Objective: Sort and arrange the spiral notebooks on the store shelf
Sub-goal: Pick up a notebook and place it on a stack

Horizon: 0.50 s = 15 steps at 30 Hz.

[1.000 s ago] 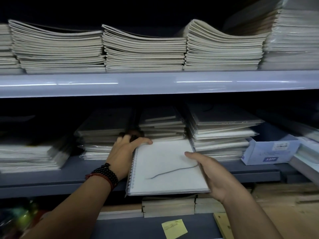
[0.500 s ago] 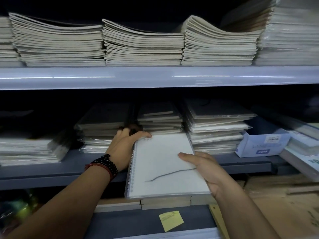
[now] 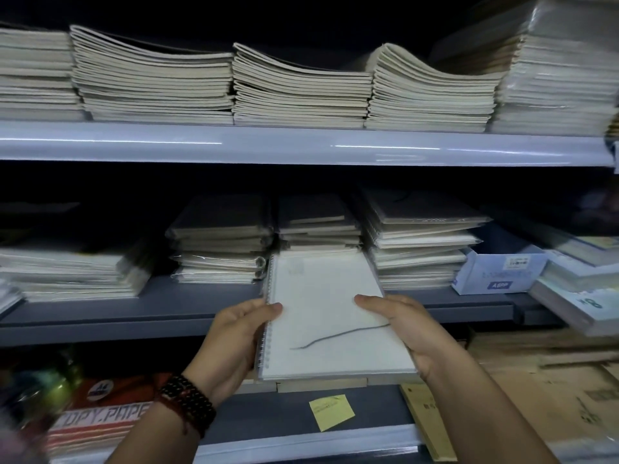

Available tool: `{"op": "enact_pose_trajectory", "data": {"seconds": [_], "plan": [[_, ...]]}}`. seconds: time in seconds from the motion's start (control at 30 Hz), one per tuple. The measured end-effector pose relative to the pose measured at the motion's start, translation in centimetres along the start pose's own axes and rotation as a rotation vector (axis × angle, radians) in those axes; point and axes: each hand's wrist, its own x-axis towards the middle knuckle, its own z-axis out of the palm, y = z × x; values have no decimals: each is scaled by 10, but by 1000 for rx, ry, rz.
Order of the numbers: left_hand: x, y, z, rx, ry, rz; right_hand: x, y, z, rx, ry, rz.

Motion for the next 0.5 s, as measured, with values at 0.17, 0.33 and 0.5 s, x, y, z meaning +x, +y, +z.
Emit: {"op": "enact_pose_trajectory", "data": {"seconds": [0.17,0.33,0.5], "plan": [[-13,3,-2,85,-33,-77,-10,0,-2,-91,6,5],[-26,12,-11,142,-67,-65,-22,-1,7,-94,-27,-15],[-37,24,-16,128,-56,39,-31,-1,22,-10,-6,-142]]}}
